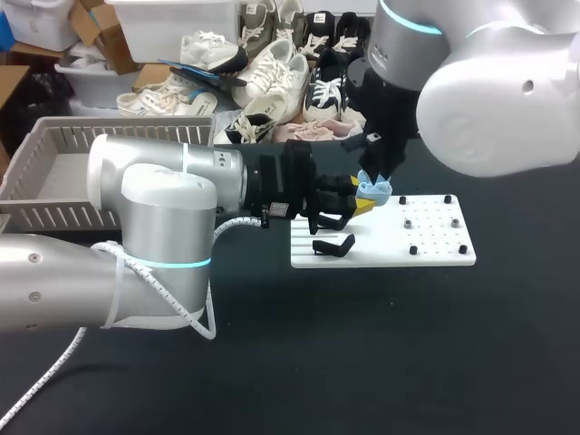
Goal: Pick up each earbud case from the left stands, insert the matching earbuds, close the lid, and place the case in the box.
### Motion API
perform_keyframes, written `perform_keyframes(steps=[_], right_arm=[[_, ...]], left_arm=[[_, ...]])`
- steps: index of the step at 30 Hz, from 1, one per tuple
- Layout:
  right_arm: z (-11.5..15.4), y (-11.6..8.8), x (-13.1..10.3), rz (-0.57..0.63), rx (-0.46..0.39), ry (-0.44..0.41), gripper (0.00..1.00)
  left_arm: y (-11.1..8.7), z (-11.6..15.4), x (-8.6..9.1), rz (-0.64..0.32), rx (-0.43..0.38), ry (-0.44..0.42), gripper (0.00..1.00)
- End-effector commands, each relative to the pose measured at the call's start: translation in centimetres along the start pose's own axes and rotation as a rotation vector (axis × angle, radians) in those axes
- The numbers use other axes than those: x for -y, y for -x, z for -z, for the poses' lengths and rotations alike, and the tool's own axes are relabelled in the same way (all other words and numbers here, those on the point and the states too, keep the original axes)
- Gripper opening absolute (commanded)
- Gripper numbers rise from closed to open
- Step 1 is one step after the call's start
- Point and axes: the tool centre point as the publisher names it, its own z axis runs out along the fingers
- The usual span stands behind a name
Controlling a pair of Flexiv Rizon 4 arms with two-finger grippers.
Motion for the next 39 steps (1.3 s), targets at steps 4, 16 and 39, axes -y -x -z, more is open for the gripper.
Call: perform_keyframes(steps=[4,16,39], right_arm=[[-0.51,-0.01,-0.14,-0.004,0.01,0.013,0.0],[-0.33,0.37,-0.32,0.005,0.022,0.014,0.0],[-0.33,0.34,-0.27,0.004,0.024,0.021,0.0]], left_arm=[[-0.04,0.02,0.08,-0.001,0.002,0.003,0.0],[-0.04,0.02,0.08,-0.001,0.002,0.003,0.0],[-0.04,0.02,0.08,-0.001,0.002,0.003,0.0]])
